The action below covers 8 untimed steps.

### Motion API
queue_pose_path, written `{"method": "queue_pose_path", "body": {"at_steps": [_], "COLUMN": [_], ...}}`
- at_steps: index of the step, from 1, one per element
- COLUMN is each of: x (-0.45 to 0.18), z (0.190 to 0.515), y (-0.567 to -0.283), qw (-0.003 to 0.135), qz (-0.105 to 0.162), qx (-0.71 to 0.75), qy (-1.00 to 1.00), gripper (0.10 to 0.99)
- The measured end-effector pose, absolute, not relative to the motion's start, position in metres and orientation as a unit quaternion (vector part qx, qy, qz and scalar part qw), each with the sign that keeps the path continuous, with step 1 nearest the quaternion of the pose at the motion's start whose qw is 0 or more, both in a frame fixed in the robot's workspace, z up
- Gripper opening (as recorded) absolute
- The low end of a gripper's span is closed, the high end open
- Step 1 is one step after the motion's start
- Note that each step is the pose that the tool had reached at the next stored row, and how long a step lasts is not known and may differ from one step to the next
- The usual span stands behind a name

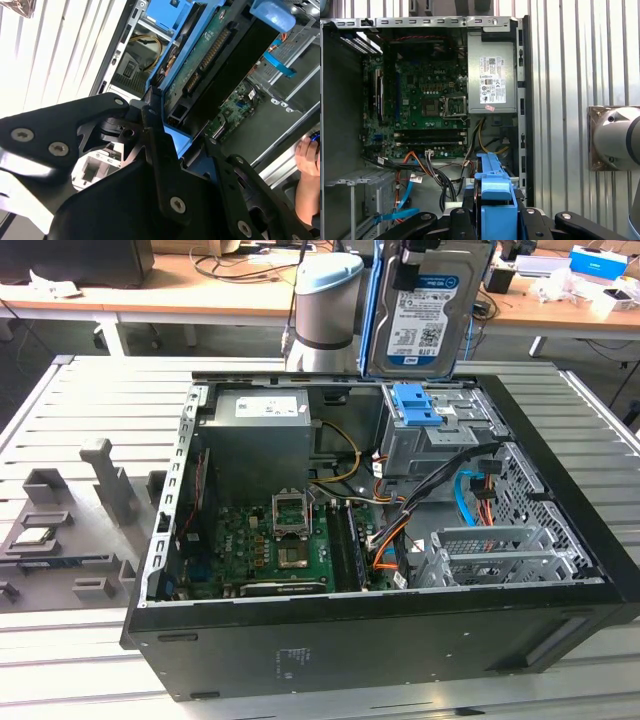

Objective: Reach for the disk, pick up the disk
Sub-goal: 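Pick up the disk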

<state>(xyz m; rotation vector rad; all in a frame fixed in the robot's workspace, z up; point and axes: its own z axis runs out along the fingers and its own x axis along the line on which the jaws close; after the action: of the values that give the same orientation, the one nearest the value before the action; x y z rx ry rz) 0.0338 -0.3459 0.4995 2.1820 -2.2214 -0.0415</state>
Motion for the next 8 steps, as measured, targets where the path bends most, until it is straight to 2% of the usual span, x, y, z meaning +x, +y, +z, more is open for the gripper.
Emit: {"method": "queue_pose_path", "body": {"at_steps": [8], "x": [0.034], "z": [0.499], "y": [-0.36], "qw": [0.014], "qz": [-0.013], "qx": [0.701], "qy": [-0.713], "gripper": [0.369]}}
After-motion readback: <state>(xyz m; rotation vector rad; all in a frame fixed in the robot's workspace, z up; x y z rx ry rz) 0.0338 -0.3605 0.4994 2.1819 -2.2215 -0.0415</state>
